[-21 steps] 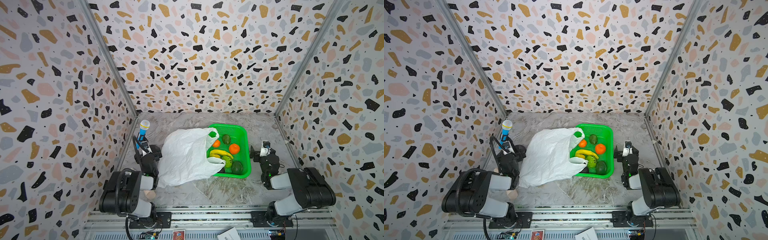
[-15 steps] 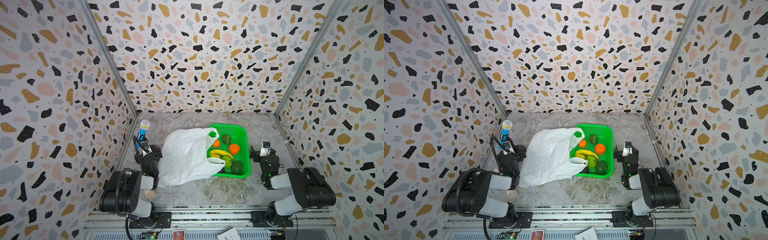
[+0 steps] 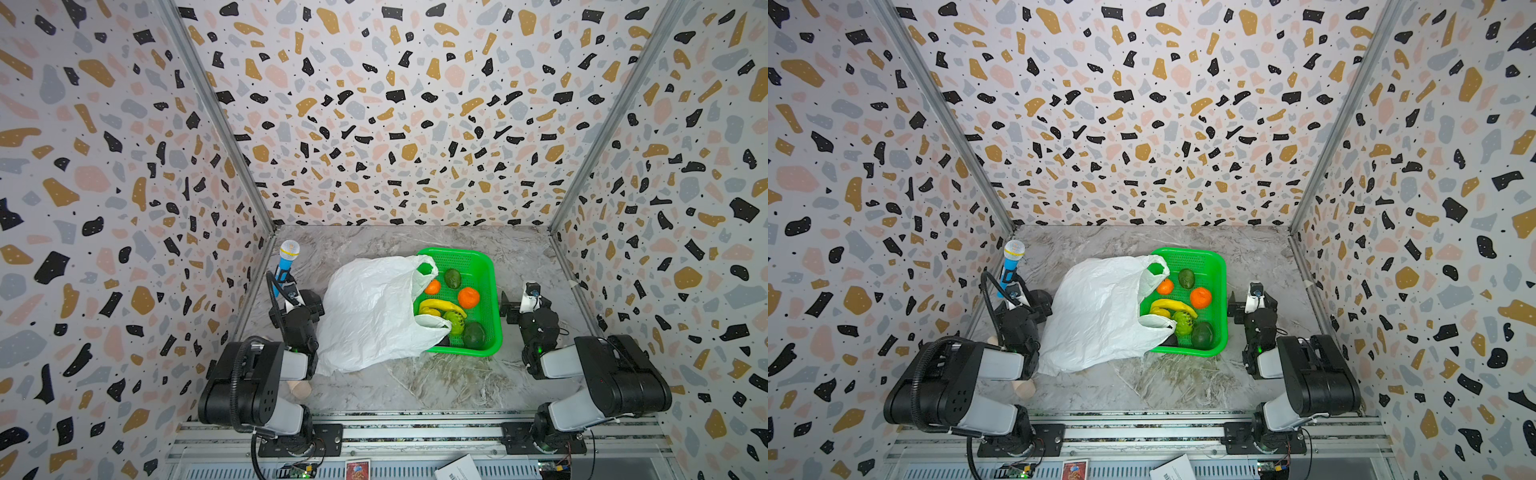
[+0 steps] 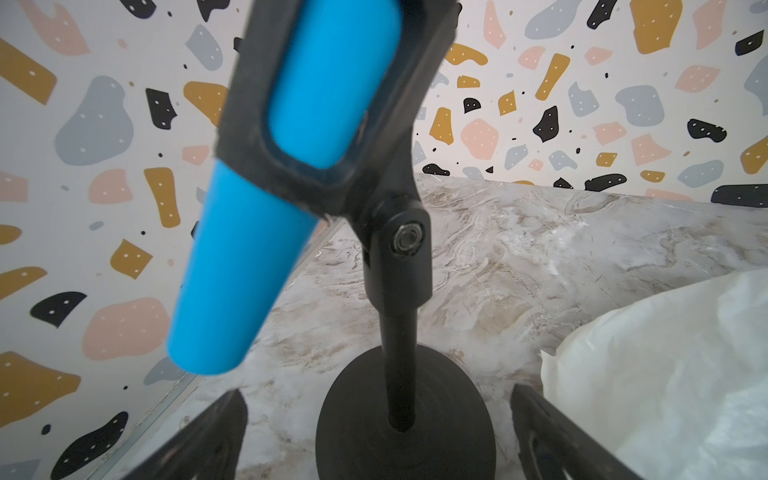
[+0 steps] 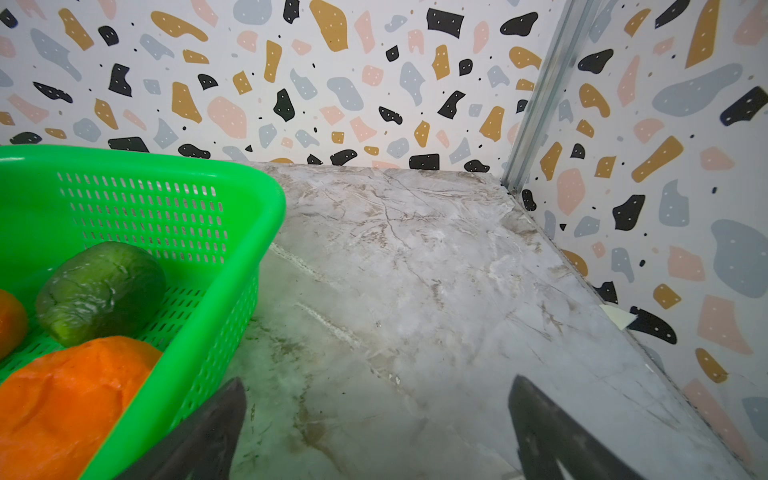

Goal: Place the fruits into the plastic bag

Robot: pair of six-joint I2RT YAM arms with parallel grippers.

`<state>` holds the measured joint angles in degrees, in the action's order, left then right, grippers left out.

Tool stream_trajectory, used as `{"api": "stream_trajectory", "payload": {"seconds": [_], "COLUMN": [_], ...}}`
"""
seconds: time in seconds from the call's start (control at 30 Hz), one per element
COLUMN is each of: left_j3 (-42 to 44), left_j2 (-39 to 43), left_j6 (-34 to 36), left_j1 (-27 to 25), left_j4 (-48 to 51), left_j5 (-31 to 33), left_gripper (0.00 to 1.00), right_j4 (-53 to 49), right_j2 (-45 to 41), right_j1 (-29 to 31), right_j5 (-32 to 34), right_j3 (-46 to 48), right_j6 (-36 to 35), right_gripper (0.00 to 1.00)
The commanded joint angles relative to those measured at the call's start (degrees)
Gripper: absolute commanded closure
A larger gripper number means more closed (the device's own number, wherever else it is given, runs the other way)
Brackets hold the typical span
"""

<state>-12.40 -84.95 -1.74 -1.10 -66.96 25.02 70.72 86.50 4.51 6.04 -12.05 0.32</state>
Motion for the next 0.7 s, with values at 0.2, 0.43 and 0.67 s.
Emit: {"api": "stream_trajectory", "payload": {"seconds": [0.2, 0.43, 0.67], "left_j3": [-0.6, -0.6, -0.5], "left_j2": [0.0, 0.1, 0.3], "left_j6": [0.2, 0.3, 0.3], "left_j1": [-0.5, -0.7, -0.7], "left_j4": [-2.7, -2.5, -2.5], "left_j5": [1.6, 1.9, 1.6], "left_gripper": [0.01, 0.00, 0.00], "right_j4": [0.6, 0.6, 1.4], "right_j2": [-1.2, -1.2, -1.7], "right_j1": [0.4, 0.4, -2.5], "right_j5": [-0.2, -0.2, -5.7], "right_j3": [0.2, 0.2, 1.0], "right_j6": [-0.4, -0.3, 1.0], "right_gripper": [0.01, 0.01, 0.01]}}
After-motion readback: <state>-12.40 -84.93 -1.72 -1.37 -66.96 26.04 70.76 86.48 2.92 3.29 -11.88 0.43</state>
